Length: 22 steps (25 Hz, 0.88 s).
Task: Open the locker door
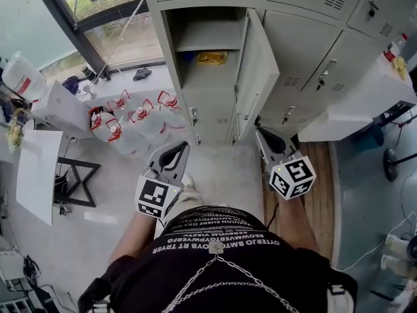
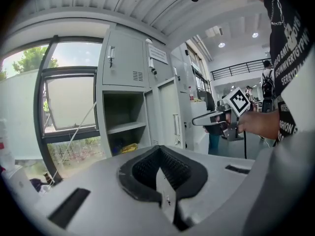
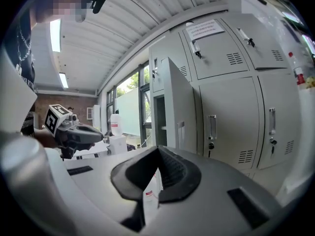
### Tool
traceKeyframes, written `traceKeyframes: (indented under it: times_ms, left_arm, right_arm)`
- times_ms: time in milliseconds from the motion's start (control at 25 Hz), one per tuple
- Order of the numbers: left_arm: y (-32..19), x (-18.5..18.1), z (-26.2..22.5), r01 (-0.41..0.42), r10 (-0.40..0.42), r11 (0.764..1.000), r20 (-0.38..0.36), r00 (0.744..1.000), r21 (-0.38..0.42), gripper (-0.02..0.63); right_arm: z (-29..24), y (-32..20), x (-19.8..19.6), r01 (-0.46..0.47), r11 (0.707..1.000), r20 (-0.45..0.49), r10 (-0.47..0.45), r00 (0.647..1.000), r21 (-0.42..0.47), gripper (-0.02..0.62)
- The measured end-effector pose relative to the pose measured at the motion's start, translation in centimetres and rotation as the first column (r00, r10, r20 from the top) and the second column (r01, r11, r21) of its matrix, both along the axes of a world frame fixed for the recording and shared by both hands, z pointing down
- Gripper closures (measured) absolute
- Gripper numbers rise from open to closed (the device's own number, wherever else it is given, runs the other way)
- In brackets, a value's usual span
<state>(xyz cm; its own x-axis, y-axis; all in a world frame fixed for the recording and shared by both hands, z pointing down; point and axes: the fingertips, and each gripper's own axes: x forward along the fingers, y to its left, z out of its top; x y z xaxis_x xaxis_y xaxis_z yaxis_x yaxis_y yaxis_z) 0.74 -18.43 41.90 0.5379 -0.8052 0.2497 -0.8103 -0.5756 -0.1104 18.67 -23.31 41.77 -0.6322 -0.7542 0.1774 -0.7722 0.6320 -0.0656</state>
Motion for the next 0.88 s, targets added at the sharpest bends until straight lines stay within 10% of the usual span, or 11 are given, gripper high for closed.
traceKeyframes:
  times_ms: [880]
  left_arm:
    - [-4.2,0.0,1.0,-0.068,0.068,0.998,0.004,0.998,-0.016,0.606]
  right_arm:
    - [0.5,-3.8,1.9,-0.086,0.996,-0.017,0.085,0.996,-0.026,0.6]
